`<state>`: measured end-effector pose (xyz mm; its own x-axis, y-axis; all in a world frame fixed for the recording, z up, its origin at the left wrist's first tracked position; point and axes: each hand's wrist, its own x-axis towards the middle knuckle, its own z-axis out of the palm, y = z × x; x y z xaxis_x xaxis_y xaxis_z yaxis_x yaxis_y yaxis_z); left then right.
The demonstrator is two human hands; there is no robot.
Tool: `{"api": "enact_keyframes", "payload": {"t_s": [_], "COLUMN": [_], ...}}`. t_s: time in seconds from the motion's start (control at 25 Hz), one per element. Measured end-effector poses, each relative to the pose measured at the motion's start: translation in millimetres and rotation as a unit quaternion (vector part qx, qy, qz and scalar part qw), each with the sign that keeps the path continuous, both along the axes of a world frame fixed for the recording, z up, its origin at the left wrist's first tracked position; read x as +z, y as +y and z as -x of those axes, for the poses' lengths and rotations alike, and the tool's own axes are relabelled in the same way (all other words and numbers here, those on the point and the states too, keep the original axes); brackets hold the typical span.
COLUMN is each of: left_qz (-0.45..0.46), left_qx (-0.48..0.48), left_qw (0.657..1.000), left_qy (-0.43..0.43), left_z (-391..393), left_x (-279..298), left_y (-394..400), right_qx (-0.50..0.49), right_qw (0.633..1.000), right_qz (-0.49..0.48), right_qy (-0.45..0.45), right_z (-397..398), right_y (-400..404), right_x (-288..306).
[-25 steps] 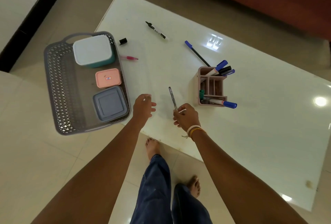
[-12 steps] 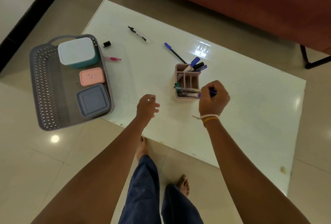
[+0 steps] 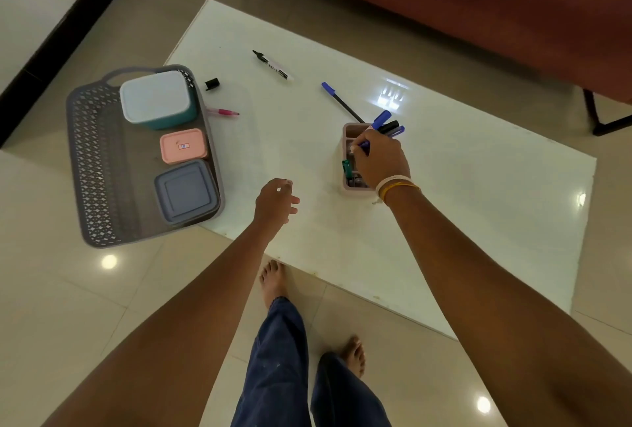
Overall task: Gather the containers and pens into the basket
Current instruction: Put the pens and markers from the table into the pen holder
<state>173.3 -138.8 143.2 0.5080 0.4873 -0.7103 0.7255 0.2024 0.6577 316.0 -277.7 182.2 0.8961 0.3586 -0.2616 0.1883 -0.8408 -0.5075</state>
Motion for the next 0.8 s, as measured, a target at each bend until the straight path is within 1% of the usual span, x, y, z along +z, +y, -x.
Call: {"api": "enact_keyframes", "payload": {"t_s": [0.04, 0.12, 0.28, 0.4, 0.44, 0.48, 0.52, 0.6, 0.64, 0.68, 0.72, 0.76, 0.8], "left_qz": [-0.002, -0.009, -0.017, -0.033, -0.057, -0.092, -0.129, -0.183, -0.212, -0.253, -0.305, -0.356, -0.391], "left_qx": [0.004, 0.011, 0.02, 0.009, -0.023, -0.081, -0.155, -0.296, -0.362, -0.427, -0.483, -0.523, -0.55], "left_qw": [1.0, 1.0, 0.999, 0.999, 0.998, 0.992, 0.979, 0.936, 0.906, 0.864, 0.813, 0.762, 0.724], "left_qy": [-0.001, -0.006, -0.02, -0.015, -0.01, 0.0, 0.014, 0.042, 0.062, 0.088, 0.115, 0.134, 0.142], "left_z": [-1.3, -5.3, -20.1, -36.2, -41.9, -47.6, -54.0, -64.3, -67.4, -68.1, -67.9, -65.2, -62.0], "left_x": [0.4, 1.0, 1.3, -4.2, -8.1, -12.7, -18.0, -29.9, -36.1, -40.9, -47.0, -50.6, -53.1], "left_y": [7.8, 25.5, 61.5, 86.1, 93.2, 98.7, 103.6, 107.4, 107.6, 106.8, 106.2, 104.9, 103.6], "right_qx": [0.012, 0.017, -0.059, -0.079, -0.083, -0.088, -0.092, -0.08, -0.064, -0.049, -0.038, -0.029, -0.018], "right_qw": [1.0, 0.996, 0.988, 0.988, 0.989, 0.99, 0.992, 0.997, 0.998, 0.996, 0.991, 0.985, 0.979], "right_qz": [-0.006, -0.062, -0.135, -0.131, -0.12, -0.108, -0.089, -0.021, 0.026, 0.074, 0.119, 0.159, 0.189], "right_qy": [0.023, 0.055, 0.039, 0.001, -0.005, -0.009, -0.01, -0.001, 0.013, 0.029, 0.046, 0.061, 0.072], "right_z": [-5.4, -14.6, -31.1, -49.2, -57.9, -67.0, -77.7, -99.7, -110.8, -120.5, -130.5, -138.3, -143.6], "right_y": [6.1, 18.5, 46.2, 76.2, 87.0, 96.6, 106.3, 120.8, 126.6, 131.2, 135.6, 137.8, 139.0], "right_x": [0.0, 0.2, -1.1, -0.3, -3.1, -7.1, -14.0, -31.1, -40.8, -49.8, -59.3, -67.0, -74.1]}}
